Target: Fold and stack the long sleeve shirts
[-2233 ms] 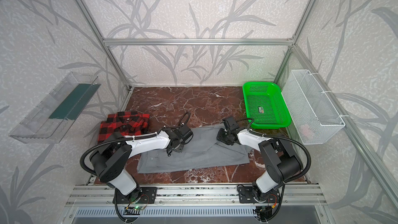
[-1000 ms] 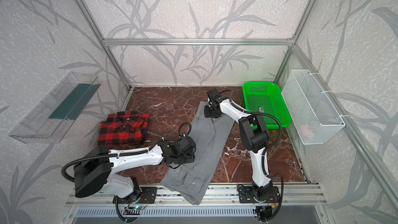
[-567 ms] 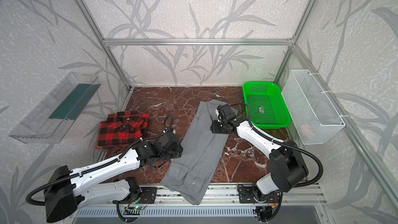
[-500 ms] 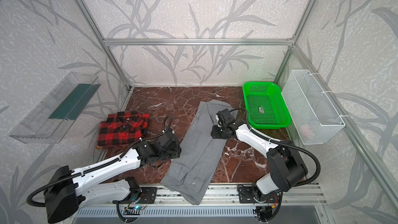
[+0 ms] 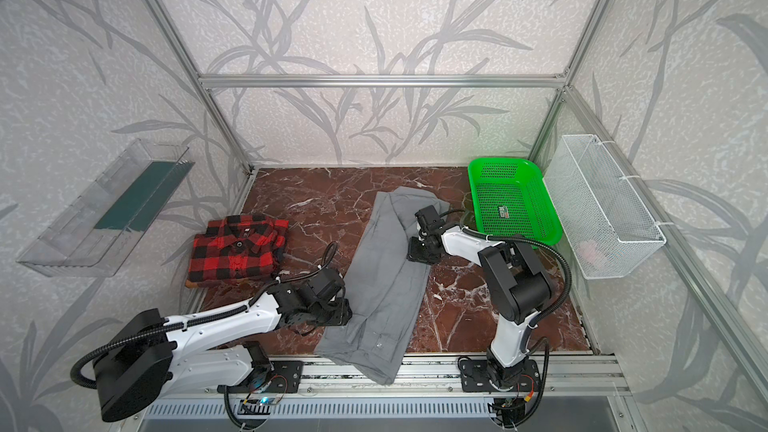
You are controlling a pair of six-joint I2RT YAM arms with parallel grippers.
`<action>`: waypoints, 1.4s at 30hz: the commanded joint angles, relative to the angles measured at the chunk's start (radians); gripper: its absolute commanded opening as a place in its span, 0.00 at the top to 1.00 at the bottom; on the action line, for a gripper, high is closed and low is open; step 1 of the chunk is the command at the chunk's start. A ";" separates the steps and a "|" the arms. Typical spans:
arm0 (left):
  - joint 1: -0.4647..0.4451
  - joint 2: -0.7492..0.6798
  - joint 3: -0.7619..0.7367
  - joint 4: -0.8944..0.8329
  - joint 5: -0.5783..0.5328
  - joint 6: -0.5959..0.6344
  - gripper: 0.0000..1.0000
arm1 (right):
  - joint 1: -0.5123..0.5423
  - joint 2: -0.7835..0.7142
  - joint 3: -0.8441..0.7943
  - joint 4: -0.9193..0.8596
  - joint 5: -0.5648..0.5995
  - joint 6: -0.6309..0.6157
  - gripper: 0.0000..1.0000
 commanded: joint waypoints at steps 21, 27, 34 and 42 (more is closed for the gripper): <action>-0.063 -0.176 -0.061 0.073 -0.148 -0.077 0.34 | 0.024 -0.063 0.253 -0.009 -0.058 -0.174 0.51; -0.063 -0.222 -0.137 0.119 -0.119 -0.122 0.34 | 0.075 0.085 0.467 -0.087 -0.067 -0.251 0.51; -0.064 -0.219 -0.164 0.124 -0.089 -0.141 0.33 | 0.079 0.390 0.844 -0.250 0.011 -0.376 0.50; -0.068 -0.219 -0.239 0.191 -0.057 -0.199 0.34 | 0.066 0.700 1.289 -0.426 0.032 -0.457 0.50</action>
